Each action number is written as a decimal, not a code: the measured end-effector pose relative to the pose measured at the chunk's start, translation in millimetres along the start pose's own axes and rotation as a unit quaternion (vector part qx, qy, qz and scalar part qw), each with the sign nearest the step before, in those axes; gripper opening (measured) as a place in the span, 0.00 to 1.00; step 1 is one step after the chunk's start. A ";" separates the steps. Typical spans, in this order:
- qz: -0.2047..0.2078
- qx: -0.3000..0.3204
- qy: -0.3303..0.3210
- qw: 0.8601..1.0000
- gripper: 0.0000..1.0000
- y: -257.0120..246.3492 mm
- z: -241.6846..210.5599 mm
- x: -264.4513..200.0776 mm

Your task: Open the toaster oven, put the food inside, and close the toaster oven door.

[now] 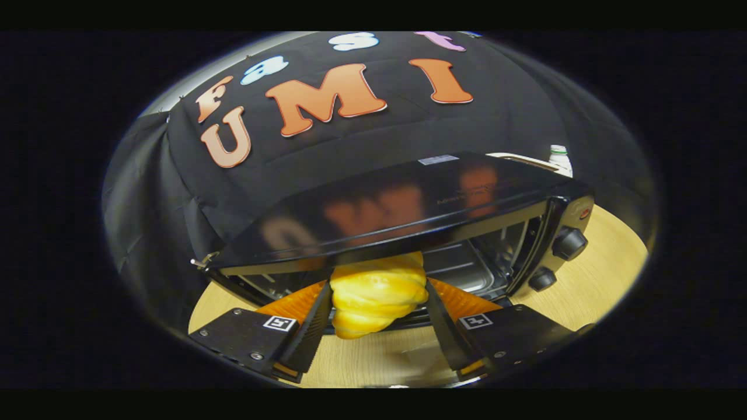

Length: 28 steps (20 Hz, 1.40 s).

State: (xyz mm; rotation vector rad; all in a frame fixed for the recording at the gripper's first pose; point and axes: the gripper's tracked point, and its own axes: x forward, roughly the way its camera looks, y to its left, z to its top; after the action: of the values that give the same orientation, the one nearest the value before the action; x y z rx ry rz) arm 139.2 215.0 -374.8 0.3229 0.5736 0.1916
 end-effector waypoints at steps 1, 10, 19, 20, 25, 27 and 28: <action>-0.001 -0.001 0.011 1.000 0.86 1.0 -8.2 2.4; -0.019 -0.023 0.010 1.000 0.99 -10.1 -10.3 -17.8; -0.027 -0.083 0.009 0.996 0.99 -30.3 -39.2 -118.3; -0.028 -0.090 0.012 0.995 0.98 -31.8 -46.7 -127.7; -0.033 -0.102 0.042 0.993 0.99 -37.5 -92.3 -151.7; -0.034 -0.101 0.056 0.993 0.99 -39.3 -108.5 -156.5; -0.035 -0.101 0.064 0.992 0.99 -40.2 -117.5 -158.1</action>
State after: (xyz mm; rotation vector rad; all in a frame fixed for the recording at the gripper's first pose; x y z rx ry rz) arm -53.4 164.3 -402.9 0.0935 0.6844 0.2018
